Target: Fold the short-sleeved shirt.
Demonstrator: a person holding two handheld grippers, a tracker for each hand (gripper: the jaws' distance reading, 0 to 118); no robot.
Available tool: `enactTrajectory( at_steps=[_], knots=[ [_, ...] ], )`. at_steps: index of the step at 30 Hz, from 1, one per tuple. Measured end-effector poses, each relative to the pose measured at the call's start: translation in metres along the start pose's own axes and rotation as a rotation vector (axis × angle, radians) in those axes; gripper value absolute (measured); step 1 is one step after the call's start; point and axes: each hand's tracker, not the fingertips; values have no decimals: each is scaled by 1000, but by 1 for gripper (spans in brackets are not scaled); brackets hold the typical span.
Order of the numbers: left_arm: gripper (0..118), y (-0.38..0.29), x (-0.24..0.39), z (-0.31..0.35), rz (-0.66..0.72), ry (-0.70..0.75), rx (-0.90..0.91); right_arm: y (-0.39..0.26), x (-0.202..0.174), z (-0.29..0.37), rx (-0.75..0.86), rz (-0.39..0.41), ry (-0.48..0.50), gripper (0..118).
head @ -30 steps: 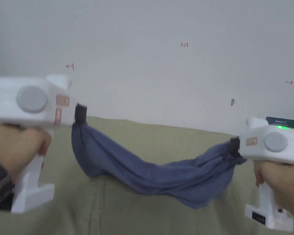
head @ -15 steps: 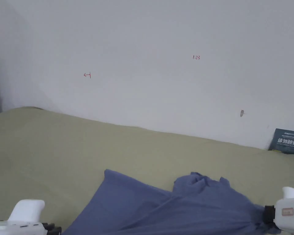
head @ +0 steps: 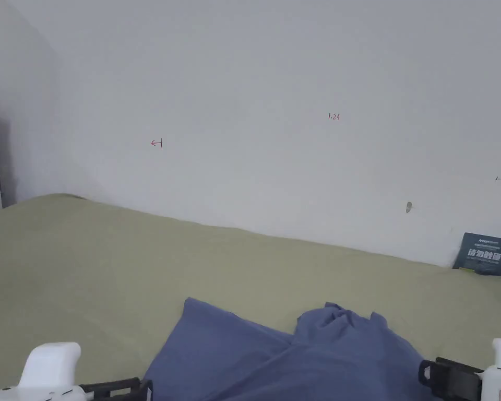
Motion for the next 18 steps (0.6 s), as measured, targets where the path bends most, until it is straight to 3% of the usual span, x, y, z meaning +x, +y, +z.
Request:
enactTrajectory(
  at_steps=[1, 3, 4, 5, 6, 8, 10, 18],
  knots=[
    [112, 33, -9, 0, -15, -9, -27, -4, -7, 11, -1, 59, -40, 96],
    [109, 32, -6, 11, -41, -10, -65, -15, -17, 29, -44, 149, -72, 90],
    [91, 29, -5, 16, -55, -21, -84, -22, -21, 36, -32, 188, -43, 54],
    [40, 26, -4, 20, -86, -11, -57, -31, -29, 45, -42, 224, -88, 0],
    [0, 17, 0, 24, -159, 48, -51, -42, -34, 54, -21, 229, -134, 0],
    [0, 14, 4, 32, -142, 58, -58, -64, -49, 74, -53, 197, -7, 0],
    [0, -1, -32, 27, -81, 95, -102, -80, -57, 83, -68, 163, 24, 0],
    [0, -25, -54, 37, -5, 126, -171, -96, -89, 93, -111, 256, 89, 0]
  ],
)
